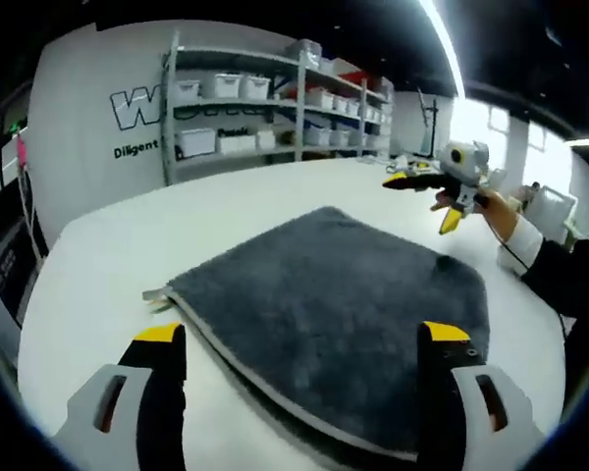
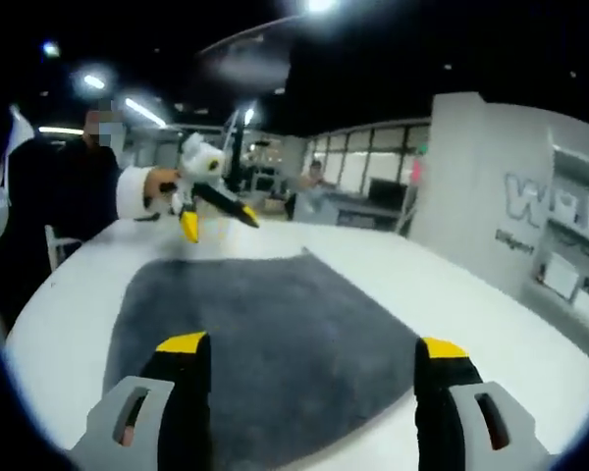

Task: Open the folded towel by lifting each exposed corner and separating the folded layers until the towel lies flat within the target outline without major curled edges

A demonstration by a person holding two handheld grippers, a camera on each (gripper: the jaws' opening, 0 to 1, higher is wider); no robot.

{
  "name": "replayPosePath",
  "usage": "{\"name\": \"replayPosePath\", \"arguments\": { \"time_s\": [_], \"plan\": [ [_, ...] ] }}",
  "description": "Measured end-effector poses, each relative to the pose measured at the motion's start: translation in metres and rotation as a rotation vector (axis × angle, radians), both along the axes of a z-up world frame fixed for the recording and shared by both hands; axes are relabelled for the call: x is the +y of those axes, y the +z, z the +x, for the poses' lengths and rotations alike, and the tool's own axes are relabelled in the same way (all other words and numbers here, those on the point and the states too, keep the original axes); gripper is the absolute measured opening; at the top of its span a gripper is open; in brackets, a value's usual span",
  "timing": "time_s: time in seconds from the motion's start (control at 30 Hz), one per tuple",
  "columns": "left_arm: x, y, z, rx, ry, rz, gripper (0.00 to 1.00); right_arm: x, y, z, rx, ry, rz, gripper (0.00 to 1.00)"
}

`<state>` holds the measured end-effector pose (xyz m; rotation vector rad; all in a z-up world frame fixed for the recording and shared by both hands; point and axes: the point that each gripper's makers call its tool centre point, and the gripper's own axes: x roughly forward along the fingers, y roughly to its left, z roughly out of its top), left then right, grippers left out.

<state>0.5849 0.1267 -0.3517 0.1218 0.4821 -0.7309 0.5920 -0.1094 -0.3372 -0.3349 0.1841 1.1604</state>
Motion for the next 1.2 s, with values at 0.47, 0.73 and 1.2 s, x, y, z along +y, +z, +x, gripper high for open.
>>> {"name": "replayPosePath", "arguments": {
  "time_s": [0.47, 0.73, 1.2],
  "plan": [
    [-0.008, -0.005, -0.026, -0.055, 0.014, -0.206, 0.96, 0.008, -0.014, -0.022, 0.021, 0.092, -0.023, 0.99],
    [-0.002, 0.003, -0.031, -0.144, 0.019, -0.212, 0.91, 0.001, -0.007, -0.035, 0.08, 0.065, 0.04, 1.0],
    [0.009, 0.003, -0.047, -0.204, 0.0, -0.232, 0.65, 0.0, -0.034, -0.064, 0.098, -0.072, 0.079, 1.0]
  ]
}}
